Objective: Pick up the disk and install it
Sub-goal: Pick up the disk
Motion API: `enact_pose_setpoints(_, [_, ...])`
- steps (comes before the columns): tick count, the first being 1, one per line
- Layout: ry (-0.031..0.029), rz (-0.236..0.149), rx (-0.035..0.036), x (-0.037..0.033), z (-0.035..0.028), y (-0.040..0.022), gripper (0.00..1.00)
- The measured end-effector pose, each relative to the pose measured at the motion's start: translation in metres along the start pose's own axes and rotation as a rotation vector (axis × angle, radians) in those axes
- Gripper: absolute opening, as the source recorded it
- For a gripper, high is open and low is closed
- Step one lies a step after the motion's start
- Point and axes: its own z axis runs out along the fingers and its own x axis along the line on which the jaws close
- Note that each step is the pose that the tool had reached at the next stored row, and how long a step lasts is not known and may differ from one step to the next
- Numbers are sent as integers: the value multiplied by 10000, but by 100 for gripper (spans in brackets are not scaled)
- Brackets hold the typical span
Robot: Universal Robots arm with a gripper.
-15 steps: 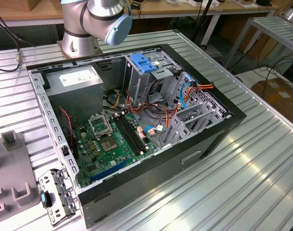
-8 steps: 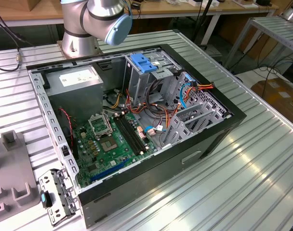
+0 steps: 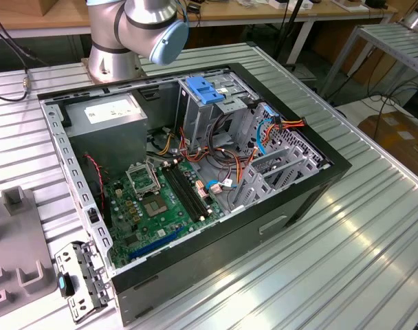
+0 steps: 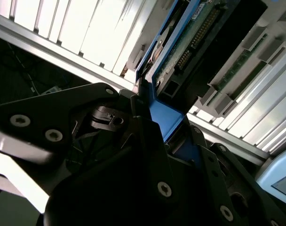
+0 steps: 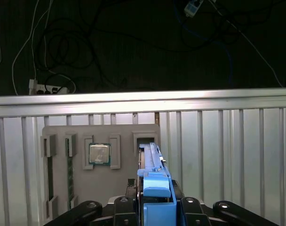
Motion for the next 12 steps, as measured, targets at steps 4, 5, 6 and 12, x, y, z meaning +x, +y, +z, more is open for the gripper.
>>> enact_pose_setpoints(4, [0, 0, 0, -1, -17, 0, 37])
enact_pose_setpoints(5, [0, 0, 0, -1, -21, 0, 37])
enact_pose_setpoints(6, [0, 0, 1, -1, -24, 0, 37])
enact_pose_setpoints(12, [-1, 0, 2, -1, -56, -1, 37])
